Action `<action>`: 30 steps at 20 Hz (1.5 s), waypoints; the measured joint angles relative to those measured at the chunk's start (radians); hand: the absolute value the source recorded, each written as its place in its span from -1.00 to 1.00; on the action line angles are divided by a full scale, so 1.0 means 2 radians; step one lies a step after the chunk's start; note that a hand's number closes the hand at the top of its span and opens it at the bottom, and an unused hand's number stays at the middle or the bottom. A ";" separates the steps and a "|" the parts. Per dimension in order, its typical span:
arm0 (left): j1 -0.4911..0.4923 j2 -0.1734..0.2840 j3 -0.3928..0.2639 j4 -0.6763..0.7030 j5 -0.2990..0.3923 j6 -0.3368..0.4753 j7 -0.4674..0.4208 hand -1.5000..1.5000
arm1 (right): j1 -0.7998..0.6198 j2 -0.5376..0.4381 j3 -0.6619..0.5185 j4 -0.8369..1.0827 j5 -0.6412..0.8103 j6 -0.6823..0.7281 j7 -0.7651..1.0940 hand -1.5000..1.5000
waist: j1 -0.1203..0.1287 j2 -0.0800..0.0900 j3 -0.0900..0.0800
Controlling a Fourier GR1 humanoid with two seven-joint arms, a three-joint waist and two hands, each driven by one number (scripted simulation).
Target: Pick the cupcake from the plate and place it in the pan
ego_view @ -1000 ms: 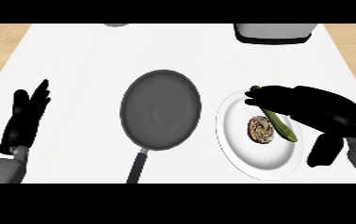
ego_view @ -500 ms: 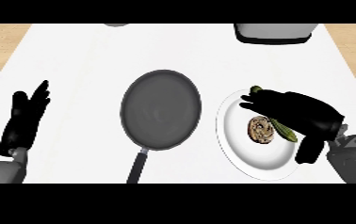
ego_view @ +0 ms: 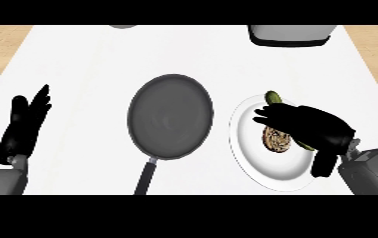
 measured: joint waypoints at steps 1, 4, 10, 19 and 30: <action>-0.001 -0.003 0.004 0.001 -0.003 -0.001 -0.001 0.00 | 0.001 0.009 0.001 0.004 0.008 -0.004 0.000 -1.00 | 0.000 0.000 0.000; -0.004 -0.009 0.016 0.013 -0.010 -0.011 -0.010 0.00 | -0.008 0.029 -0.006 0.013 0.025 0.005 -0.002 -1.00 | 0.000 0.000 0.000; -0.002 -0.025 0.029 0.005 -0.030 -0.022 -0.003 0.00 | 0.001 0.053 -0.016 0.027 0.063 0.006 -0.013 -1.00 | 0.000 0.000 0.000; 0.003 -0.040 0.051 -0.005 -0.050 -0.041 -0.001 0.00 | -0.010 0.087 -0.025 0.079 0.122 -0.010 -0.025 1.00 | 0.001 0.000 0.000; -0.007 -0.061 0.059 -0.001 -0.072 -0.040 0.003 0.00 | -0.022 0.100 -0.035 0.110 0.172 -0.097 -0.078 1.00 | 0.000 0.000 0.000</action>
